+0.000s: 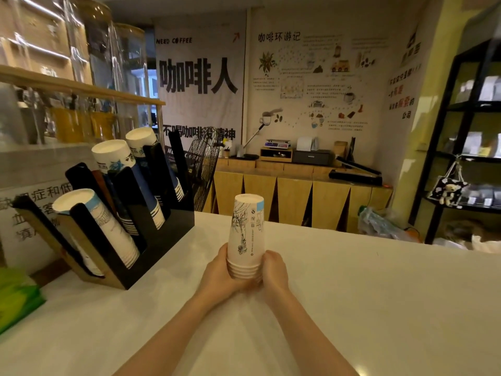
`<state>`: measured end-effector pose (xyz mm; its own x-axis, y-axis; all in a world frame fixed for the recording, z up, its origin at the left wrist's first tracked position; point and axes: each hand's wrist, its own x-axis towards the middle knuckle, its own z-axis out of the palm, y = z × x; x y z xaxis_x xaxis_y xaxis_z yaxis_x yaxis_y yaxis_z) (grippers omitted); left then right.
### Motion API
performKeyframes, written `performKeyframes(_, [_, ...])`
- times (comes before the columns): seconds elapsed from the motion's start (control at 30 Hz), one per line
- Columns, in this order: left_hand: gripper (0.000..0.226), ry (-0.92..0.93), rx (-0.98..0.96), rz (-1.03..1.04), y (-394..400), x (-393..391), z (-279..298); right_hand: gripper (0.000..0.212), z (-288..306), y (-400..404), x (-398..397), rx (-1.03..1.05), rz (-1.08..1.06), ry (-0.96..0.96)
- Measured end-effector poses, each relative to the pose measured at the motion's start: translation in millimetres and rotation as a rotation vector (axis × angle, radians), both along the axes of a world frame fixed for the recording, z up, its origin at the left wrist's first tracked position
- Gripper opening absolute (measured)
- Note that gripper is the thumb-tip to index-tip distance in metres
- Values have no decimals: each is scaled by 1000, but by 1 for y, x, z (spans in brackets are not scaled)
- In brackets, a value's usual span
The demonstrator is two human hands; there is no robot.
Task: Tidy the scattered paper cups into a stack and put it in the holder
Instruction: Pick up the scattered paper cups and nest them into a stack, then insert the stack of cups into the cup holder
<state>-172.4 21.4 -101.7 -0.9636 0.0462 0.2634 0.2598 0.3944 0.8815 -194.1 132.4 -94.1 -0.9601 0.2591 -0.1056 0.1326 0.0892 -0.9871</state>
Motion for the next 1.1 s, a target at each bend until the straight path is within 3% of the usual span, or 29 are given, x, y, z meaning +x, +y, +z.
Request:
performKeyframes(0.1, [94,51,33,65,-6,-1,5,38,9,-4,6,-53,94,69])
performKeyframes(0.23, [87,173,73,233,-14,2,16,44,26,-13,23,-271,246,83])
performKeyframes(0.33, [86,216,87,321,-25,10,30,33,41,-20,34,-389,333,88])
performKeyframes(0.4, [87,293,25,378,-39,17,44,23,56,-27,43,-458,392,118])
performKeyframes(0.57, [85,619,-144,446,-81,47,106,37,104,-65,59,-564,533,295])
performKeyframes(0.7, [84,770,-301,538,-121,65,154,41,146,-102,67,-632,638,397])
performKeyframes(0.93, [92,728,-379,597,-190,81,180,26,171,-166,70,-529,765,435])
performKeyframes(1.1, [98,621,-295,552,-217,79,171,51,160,-199,64,-445,811,457])
